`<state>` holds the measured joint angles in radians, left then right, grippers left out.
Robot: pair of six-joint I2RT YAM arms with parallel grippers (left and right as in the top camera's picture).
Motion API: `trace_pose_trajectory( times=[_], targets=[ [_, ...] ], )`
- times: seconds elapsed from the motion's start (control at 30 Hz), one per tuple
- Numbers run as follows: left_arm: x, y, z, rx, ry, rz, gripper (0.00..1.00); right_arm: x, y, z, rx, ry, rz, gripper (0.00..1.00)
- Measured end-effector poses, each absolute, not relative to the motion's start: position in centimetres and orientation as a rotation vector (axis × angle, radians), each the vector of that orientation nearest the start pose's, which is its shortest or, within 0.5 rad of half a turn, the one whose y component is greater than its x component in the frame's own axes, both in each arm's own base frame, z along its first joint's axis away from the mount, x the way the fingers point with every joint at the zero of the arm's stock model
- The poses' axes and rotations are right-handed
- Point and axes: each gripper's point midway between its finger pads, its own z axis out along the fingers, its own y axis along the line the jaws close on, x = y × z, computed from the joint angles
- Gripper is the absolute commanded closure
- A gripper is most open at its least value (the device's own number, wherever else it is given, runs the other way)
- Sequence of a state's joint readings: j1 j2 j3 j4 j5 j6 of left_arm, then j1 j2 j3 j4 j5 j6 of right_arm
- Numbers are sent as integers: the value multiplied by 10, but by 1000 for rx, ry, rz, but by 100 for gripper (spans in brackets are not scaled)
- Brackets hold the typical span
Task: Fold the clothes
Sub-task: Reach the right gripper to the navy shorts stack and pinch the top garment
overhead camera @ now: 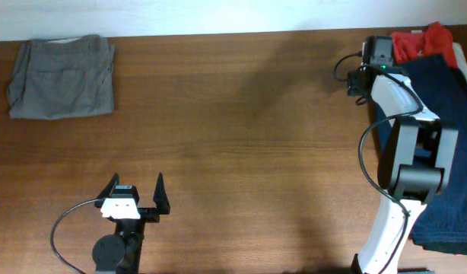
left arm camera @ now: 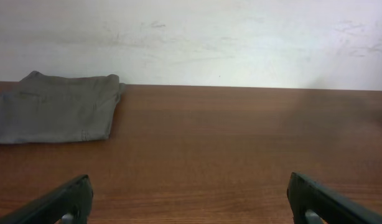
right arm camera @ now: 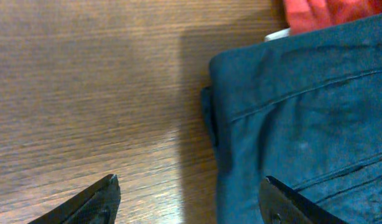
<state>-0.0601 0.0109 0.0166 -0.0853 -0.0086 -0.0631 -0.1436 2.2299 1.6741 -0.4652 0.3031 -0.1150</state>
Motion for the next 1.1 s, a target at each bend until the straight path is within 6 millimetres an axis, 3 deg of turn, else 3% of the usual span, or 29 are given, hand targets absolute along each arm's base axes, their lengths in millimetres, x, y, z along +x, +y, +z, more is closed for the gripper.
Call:
trace_pose_trajectory(
  times=[0.17,0.23,0.3,0.43,0.5,0.77,0.87,0.93,1.0,1.1],
  targets=[
    [245,-13,158,-9,1651,-87,1,524,-140,17,166,2638,-597,27],
    [245,-13,158,-9,1651,-87,1,522,-147,18,176,2632,-652,45],
    [245,-13,158,-9,1651,-87,1,521,-151,17,185,2629,-676,53],
    [245,-13,158,-9,1651,-87,1,516,-165,17,201,2636,-709,88],
    [245,-13,158,-9,1651,-87,1,515,-169,17,218,2635,-715,96],
    [245,-13,158,-9,1651,-87,1,513,-173,24,270,2631,-742,96],
    [245,-13,158,-9,1651,-87,1,519,-174,42,280,2607,-735,78],
    [245,-13,158,-9,1651,-87,1,519,-171,44,246,2622,-720,52],
    [245,-13,158,-9,1651,-86,1,520,-166,40,227,2637,-672,38],
    [245,-13,158,-9,1651,-87,1,524,-159,33,205,2644,-617,35]
  ],
)
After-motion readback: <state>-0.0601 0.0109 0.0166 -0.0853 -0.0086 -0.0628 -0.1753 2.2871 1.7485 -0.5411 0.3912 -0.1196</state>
